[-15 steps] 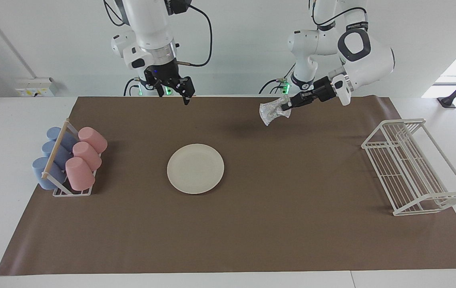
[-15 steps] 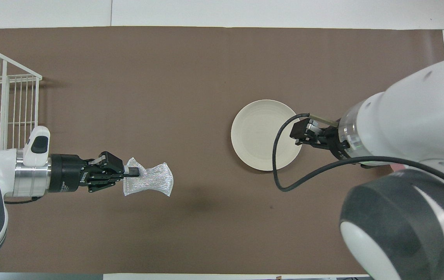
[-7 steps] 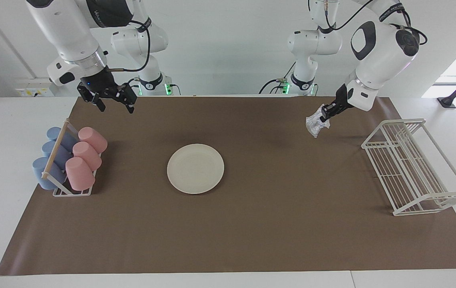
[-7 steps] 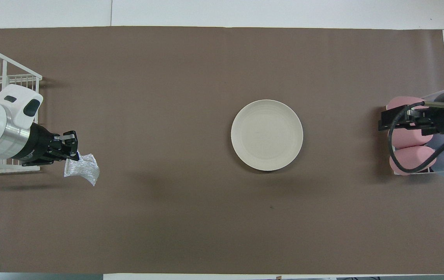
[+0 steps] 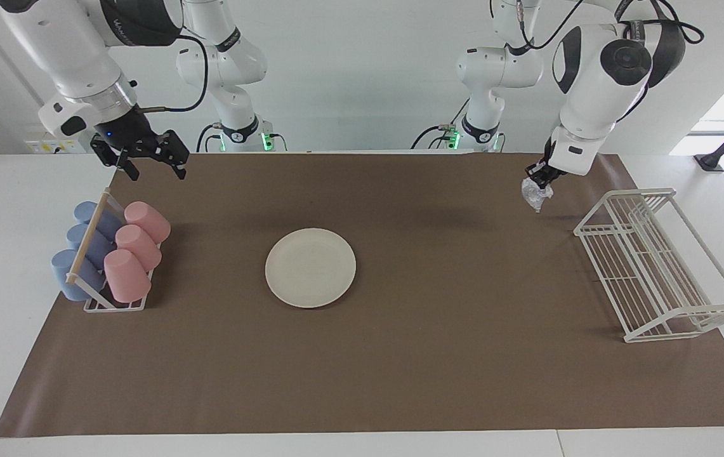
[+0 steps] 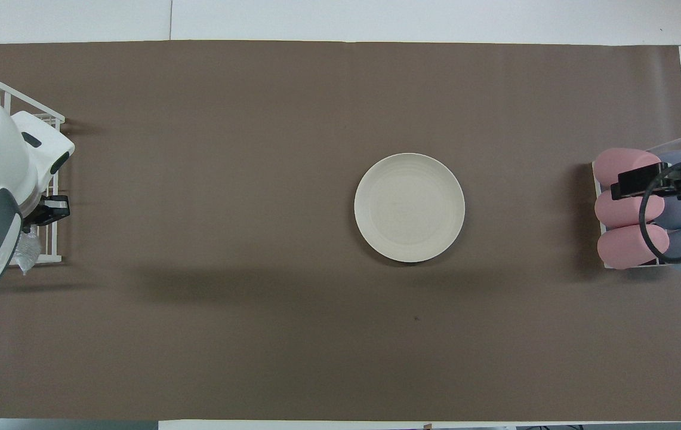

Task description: Wipe plate with sponge

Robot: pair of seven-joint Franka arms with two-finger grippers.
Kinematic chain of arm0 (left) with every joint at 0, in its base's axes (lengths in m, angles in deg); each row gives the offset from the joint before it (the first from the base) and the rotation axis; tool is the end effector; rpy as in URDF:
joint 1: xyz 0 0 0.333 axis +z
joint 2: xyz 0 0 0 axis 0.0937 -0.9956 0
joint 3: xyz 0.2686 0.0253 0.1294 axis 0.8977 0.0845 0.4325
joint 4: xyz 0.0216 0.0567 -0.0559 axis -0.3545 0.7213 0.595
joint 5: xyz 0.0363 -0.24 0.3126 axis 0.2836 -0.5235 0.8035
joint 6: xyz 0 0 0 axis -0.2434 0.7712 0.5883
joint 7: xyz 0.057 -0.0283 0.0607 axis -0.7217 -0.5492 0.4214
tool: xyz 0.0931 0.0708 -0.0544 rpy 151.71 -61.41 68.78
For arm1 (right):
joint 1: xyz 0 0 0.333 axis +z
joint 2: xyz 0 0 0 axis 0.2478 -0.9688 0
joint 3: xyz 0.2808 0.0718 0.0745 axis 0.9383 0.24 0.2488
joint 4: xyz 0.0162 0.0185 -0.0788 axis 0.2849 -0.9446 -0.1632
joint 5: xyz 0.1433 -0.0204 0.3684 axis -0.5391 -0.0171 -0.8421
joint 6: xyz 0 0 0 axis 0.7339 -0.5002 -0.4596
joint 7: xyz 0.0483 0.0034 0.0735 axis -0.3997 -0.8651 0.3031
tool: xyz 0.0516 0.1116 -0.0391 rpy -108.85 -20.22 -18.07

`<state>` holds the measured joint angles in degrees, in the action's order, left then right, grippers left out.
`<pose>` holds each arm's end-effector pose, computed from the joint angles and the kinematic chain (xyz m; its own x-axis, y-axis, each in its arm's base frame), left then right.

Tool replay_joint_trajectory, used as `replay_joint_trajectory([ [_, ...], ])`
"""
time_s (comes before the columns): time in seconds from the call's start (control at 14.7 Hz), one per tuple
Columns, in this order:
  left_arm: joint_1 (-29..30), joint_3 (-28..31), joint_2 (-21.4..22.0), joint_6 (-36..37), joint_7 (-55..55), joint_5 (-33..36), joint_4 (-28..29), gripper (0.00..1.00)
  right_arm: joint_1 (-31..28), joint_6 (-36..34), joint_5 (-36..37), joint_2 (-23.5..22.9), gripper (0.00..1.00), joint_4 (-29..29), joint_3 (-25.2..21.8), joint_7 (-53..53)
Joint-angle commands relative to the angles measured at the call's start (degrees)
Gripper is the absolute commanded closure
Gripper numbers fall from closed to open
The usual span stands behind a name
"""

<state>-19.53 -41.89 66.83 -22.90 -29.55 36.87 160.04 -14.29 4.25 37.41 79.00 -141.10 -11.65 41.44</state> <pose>0.5236 -0.0700 0.5104 0.9902 0.1400 0.0024 0.1191 -0.8334 -0.5396 0.5422 -0.0109 0.5639 0.9999 -0.0090 -0.0139 -0.0098 -0.9980 -0.0621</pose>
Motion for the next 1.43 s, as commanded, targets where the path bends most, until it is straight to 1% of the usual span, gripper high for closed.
replay_joint_trajectory([
  [0.0,-1.3,0.4,-5.3,1.7,0.5,12.0,-4.7,1.0,-2.3,-1.2,0.5,-0.2,0.0,0.7,2.8,-2.1],
  [0.14,-1.1,0.4,-7.8,-1.0,0.4,20.4,-4.7,1.0,-2.5,-1.4,0.6,-0.2,0.0,0.7,3.2,-2.1],
  [0.2,-0.6,0.4,-9.0,-2.8,0.4,23.5,-4.5,1.0,-2.5,-1.3,0.6,-0.2,0.0,0.9,3.2,-2.2],
  [0.34,0.9,0.5,-11.1,-6.1,0.4,26.8,-4.0,1.0,-2.5,-0.5,0.9,-0.6,0.0,1.5,3.2,-1.9],
  [0.48,1.8,0.7,-13.4,-7.6,0.4,28.3,-3.9,1.0,-2.5,-0.8,1.0,-0.5,0.0,1.4,3.2,-1.5],
  [0.54,1.9,0.5,-14.7,-8.3,0.4,31.1,-3.5,1.0,-2.5,-0.8,0.9,-0.6,0.0,1.4,3.2,-1.4],
  [0.61,2.1,0.7,-15.8,-8.4,0.6,32.2,-3.4,1.0,-2.4,-0.8,0.9,-0.6,0.0,1.5,3.2,-1.6],
  [0.75,2.5,0.8,-17.5,-8.5,1.6,33.0,-3.2,1.0,-2.6,-1.1,0.9,-0.6,0.0,1.5,3.1,-1.5],
  [0.88,2.4,0.7,-19.7,-8.3,7.2,33.0,-2.4,1.0,-2.5,-1.0,0.9,-0.5,0.0,1.5,3.1,-1.7],
  [0.95,2.4,0.5,-19.9,-8.7,8.9,33.0,-1.6,1.0,-2.3,-0.9,0.8,-0.6,0.0,1.5,3.1,-1.9],
  [1.36,3.5,0.5,-19.6,-11.6,9.8,33.0,0.2,1.0,-2.2,-1.1,0.9,-0.2,0.0,1.6,3.1,-2.3],
])
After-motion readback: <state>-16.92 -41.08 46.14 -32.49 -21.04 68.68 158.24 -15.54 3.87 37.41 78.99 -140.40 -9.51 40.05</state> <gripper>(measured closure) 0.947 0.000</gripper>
